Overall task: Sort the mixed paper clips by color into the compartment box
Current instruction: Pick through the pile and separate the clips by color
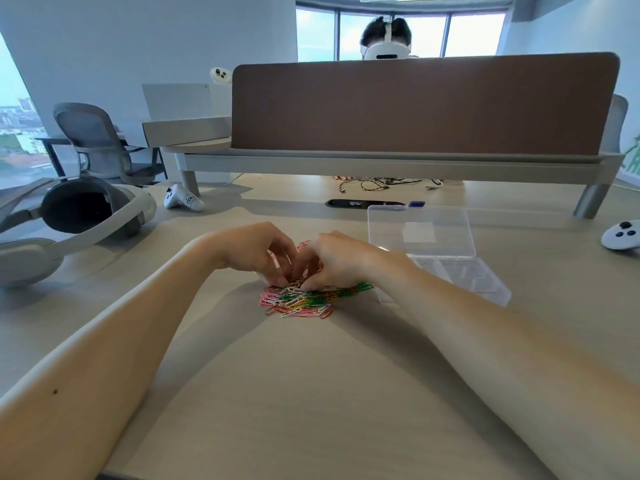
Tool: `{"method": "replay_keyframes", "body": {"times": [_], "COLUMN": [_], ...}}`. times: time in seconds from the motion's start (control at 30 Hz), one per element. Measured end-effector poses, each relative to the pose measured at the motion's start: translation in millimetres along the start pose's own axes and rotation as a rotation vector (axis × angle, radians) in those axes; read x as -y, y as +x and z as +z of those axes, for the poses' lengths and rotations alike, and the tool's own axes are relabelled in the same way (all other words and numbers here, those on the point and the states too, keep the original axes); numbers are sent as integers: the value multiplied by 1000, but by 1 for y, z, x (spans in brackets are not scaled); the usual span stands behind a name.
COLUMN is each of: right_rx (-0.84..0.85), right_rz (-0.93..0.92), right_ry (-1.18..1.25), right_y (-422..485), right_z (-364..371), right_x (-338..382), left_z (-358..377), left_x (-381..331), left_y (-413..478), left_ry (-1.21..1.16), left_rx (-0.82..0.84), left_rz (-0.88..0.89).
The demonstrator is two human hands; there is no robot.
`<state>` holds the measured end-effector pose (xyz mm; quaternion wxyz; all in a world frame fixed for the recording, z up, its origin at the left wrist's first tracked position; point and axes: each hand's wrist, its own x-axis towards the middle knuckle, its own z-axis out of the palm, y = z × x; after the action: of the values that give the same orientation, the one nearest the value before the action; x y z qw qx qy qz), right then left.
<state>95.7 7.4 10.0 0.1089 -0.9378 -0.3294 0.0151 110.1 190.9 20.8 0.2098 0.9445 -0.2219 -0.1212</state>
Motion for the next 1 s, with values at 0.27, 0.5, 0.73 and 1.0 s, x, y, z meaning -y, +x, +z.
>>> {"method": "replay_keyframes", "body": {"times": [0.27,0.5,0.73,1.0], "right_rx": [-84,-29,-73,-56], "right_rz": [101,156,148,102], "right_ry": [99,141,86,122], "right_y": [-3,-6,-6,-6], "right_z": [-12,-13,-12,-11], "right_x": [-14,-21,-23,-15], "left_z": [0,3,13,7], "left_x": [-1,-6,-12,-12], "left_y": [2,2,8,7], "left_ry": [-5,29,174,107], "left_rx": [4,27,-35,-143], "left_rz": [32,34,57,90]}}
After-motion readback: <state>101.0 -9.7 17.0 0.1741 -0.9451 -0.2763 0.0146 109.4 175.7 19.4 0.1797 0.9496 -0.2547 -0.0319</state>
